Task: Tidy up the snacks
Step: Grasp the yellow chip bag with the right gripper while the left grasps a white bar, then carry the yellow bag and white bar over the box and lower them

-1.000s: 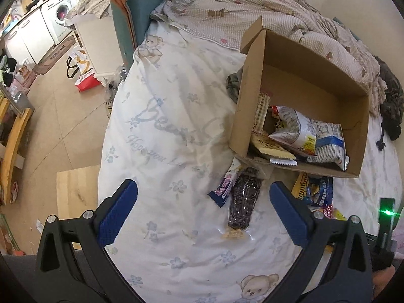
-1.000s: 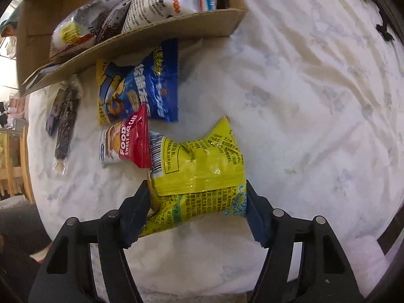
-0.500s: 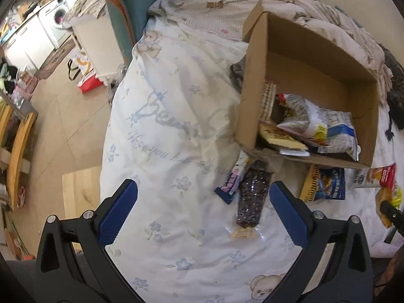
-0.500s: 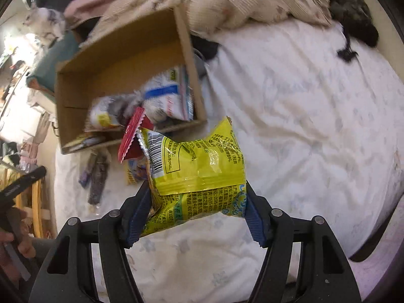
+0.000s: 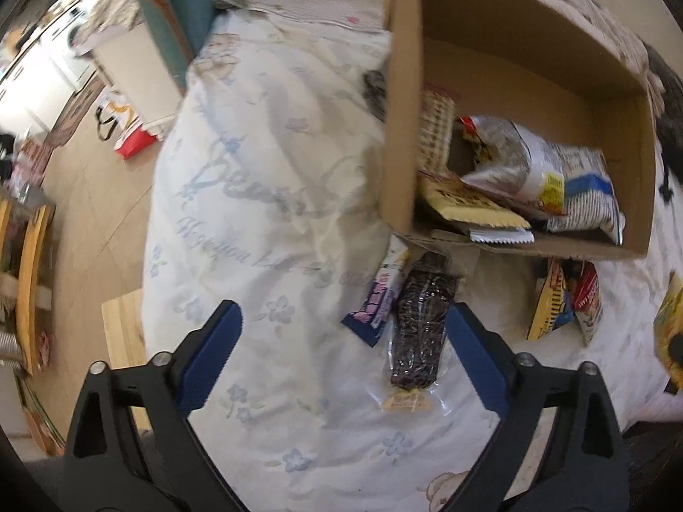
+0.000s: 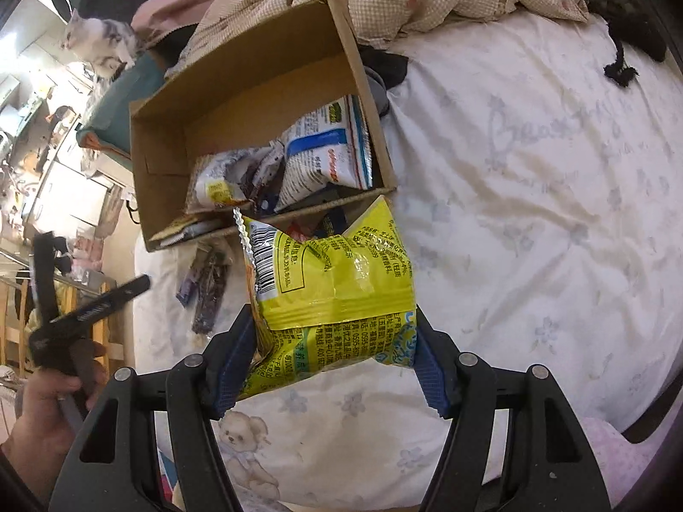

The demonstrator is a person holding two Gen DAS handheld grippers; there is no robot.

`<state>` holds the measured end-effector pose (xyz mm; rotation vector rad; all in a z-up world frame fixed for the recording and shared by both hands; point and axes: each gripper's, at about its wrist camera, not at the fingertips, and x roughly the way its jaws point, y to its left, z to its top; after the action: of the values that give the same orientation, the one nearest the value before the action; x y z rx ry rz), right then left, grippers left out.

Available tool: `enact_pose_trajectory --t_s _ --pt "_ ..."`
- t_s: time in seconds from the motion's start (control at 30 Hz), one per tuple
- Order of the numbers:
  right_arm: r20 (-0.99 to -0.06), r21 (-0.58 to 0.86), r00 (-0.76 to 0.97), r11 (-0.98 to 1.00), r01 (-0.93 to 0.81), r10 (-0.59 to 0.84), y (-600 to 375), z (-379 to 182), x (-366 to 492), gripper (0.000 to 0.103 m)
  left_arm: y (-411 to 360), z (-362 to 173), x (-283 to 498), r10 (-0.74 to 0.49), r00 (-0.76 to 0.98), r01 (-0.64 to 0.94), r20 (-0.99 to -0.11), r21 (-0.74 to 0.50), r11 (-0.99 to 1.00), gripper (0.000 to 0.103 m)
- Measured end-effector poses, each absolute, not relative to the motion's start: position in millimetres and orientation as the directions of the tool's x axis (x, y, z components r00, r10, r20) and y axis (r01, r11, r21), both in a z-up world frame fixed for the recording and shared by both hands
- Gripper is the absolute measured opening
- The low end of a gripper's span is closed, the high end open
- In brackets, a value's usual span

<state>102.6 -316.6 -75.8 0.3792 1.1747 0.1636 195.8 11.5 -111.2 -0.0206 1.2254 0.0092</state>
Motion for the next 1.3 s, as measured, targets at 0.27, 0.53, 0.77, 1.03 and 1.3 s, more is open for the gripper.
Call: enact_pose_trajectory --t_s 0.27,0.53,0.77,1.03,1.3 --pt "-0.861 0.387 0.379 0.921 0.053 0.34 -311 -75 109 0.069 -10 -143 214 -0.016 0.279 0.078 -0.96 0.006 0.997 0.074" --pt "-0.856 0.41 0.382 0.907 0.092 0.349 -322 -78 113 0.069 -23 -173 230 -0.047 0.195 0.152 -0.98 -0.017 0.988 0.018" --pt "-0.854 0.409 0.388 0.909 0.088 0.346 -322 -76 111 0.069 -26 -161 214 -0.038 0.203 0.184 -0.979 0.0 0.983 0.013" --pt "-0.843 0.422 0.397 0.904 0.071 0.362 -314 -71 112 0.069 -11 -141 185 -0.058 0.213 0.147 -0.975 -0.027 0.989 0.013" --pt "-0.833 0.429 0.41 0.902 0.053 0.373 -309 -64 110 0.069 0 -120 153 -0.05 0.263 0.078 -0.964 -0.03 0.996 0.013"
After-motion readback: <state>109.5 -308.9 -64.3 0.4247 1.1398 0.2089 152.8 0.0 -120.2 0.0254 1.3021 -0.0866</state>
